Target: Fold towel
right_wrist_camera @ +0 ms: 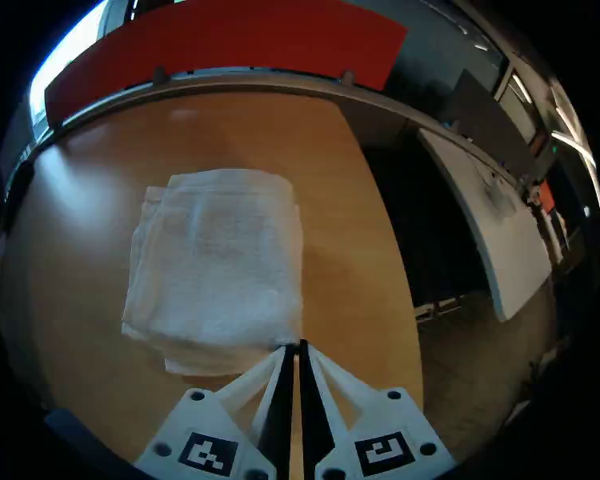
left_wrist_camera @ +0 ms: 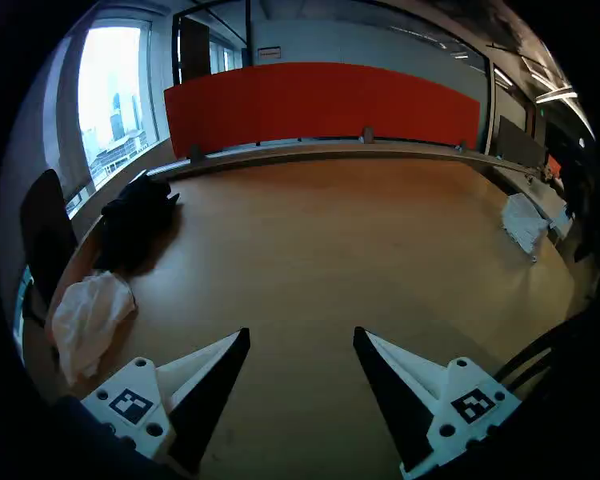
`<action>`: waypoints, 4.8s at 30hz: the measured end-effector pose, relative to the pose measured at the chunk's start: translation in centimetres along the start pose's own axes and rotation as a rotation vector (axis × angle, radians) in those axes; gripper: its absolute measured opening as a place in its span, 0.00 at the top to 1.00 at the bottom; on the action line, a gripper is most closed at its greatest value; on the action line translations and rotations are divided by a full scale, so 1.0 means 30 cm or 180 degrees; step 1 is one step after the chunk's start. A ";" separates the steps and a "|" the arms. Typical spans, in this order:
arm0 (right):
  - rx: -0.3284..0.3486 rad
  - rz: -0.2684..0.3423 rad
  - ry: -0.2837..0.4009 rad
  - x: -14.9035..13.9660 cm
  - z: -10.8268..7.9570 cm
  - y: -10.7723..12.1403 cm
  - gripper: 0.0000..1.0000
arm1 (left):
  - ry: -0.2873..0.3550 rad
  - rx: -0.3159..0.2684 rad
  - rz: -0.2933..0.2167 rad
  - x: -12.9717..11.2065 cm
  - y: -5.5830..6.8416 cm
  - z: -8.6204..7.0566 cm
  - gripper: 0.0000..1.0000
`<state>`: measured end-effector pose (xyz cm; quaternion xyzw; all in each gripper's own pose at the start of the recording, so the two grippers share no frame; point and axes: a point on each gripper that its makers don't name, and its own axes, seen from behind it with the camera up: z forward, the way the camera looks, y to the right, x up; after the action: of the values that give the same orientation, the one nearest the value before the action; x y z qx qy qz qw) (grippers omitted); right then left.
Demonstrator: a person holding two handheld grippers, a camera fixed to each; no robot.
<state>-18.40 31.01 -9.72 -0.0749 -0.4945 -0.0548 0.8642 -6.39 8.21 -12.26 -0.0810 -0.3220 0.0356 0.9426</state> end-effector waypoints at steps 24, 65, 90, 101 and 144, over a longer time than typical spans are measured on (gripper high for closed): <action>-0.0051 0.0091 0.0235 -0.003 -0.062 -0.029 0.05 | 0.0031 -0.0014 -0.0006 0.015 -0.002 -0.005 0.04; -0.0339 0.0952 0.1846 0.266 -0.272 -0.094 0.05 | 0.0086 0.0086 -0.0137 0.043 -0.033 -0.001 0.04; -0.0086 0.0880 0.2455 0.431 -0.419 -0.191 0.03 | 0.0391 0.0234 -0.0292 0.176 -0.101 0.003 0.04; 0.0115 0.0674 0.2614 0.514 -0.481 -0.315 0.02 | 0.0693 0.0328 -0.0274 0.299 -0.154 0.001 0.04; 0.0663 0.0245 0.2994 0.783 -0.725 -0.952 0.02 | 0.1684 0.0373 -0.0344 0.707 -0.298 -0.061 0.04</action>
<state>7.05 -1.53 1.83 0.0267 -0.0497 -0.0009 0.9984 11.63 1.70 0.65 -0.0155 -0.0658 -0.0186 0.9975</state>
